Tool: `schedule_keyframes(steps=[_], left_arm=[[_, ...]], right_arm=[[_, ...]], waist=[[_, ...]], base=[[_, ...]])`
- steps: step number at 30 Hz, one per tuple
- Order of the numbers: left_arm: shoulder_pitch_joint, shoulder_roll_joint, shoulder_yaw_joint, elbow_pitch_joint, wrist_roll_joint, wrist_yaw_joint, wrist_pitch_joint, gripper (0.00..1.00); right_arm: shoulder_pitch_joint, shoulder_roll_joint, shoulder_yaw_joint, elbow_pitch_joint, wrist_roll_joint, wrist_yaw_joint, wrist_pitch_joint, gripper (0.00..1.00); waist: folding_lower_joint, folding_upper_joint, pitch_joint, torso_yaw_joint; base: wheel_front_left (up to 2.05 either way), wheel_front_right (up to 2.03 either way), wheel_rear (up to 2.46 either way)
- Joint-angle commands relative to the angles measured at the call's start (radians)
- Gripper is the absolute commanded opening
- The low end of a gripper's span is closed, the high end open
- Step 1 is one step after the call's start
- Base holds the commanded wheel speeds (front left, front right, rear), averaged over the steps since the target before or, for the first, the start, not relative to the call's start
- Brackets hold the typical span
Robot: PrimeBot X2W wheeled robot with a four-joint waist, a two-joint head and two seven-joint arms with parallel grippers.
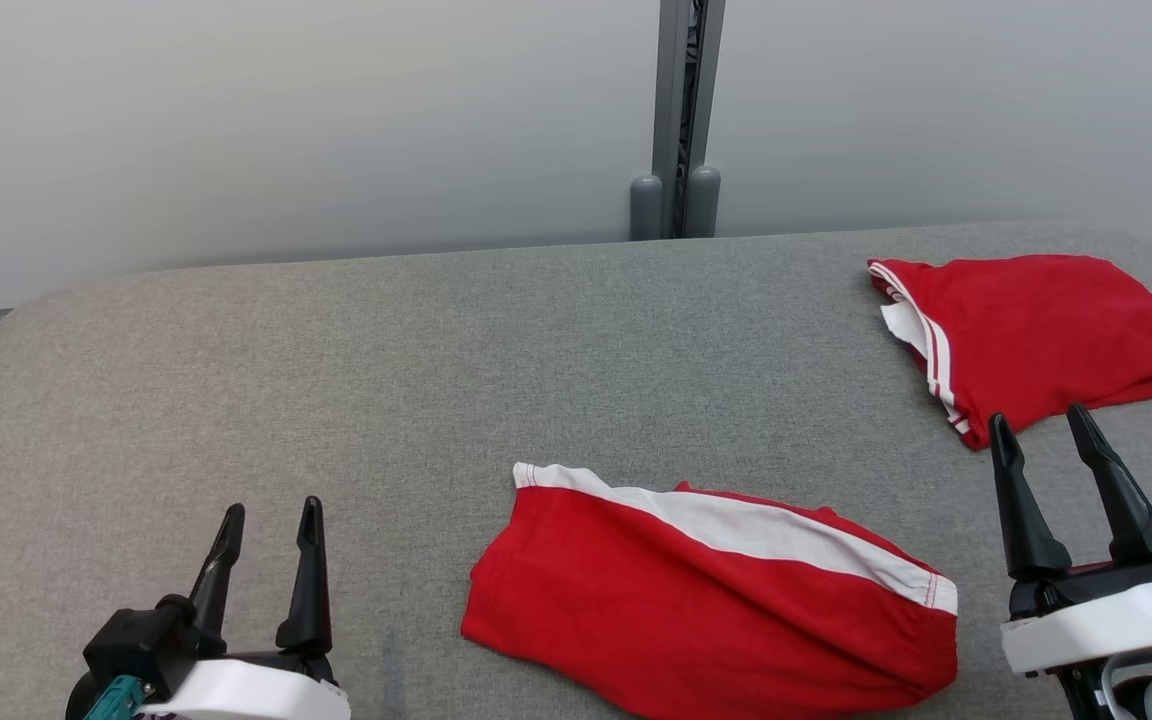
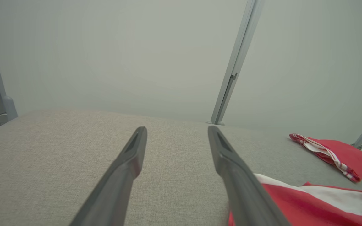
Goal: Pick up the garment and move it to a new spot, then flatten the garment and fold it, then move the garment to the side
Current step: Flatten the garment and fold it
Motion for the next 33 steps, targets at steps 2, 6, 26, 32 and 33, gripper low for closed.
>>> schedule_keyframes(steps=[2, 6, 26, 32, 33], left_arm=[[-0.008, -0.002, 0.012, 0.001, 0.011, -0.004, -0.005, 1.0], [-0.008, -0.007, 0.025, -0.006, 0.02, -0.008, -0.005, 1.0], [-0.008, -0.023, 0.042, 0.016, 0.04, -0.03, -0.004, 1.0], [-0.03, -0.012, 0.023, 0.028, 0.03, -0.052, 0.011, 1.0], [-0.035, -0.008, 0.021, 0.028, 0.027, -0.056, 0.017, 1.0]], right_arm=[[0.003, -0.004, 0.004, -0.006, -0.001, 0.003, -0.007, 1.0], [0.006, -0.004, 0.006, -0.006, -0.003, 0.003, -0.007, 1.0], [0.005, -0.002, 0.016, 0.01, 0.005, 0.003, -0.007, 1.0], [0.016, -0.017, 0.027, 0.051, 0.034, 0.003, -0.006, 1.0], [0.018, -0.022, 0.036, 0.062, 0.044, 0.003, -0.006, 1.0]], waist=[[0.0, 0.0, 0.0, 0.001], [0.0, 0.0, 0.0, -0.002], [0.0, 0.0, -0.001, -0.015], [0.0, 0.0, 0.004, -0.024], [0.0, 0.0, 0.005, -0.026]], base=[[0.0, 0.0, 0.0], [0.0, 0.0, 0.0], [0.0, 0.0, 0.0], [0.0, 0.0, 0.0], [0.0, 0.0, 0.0]])
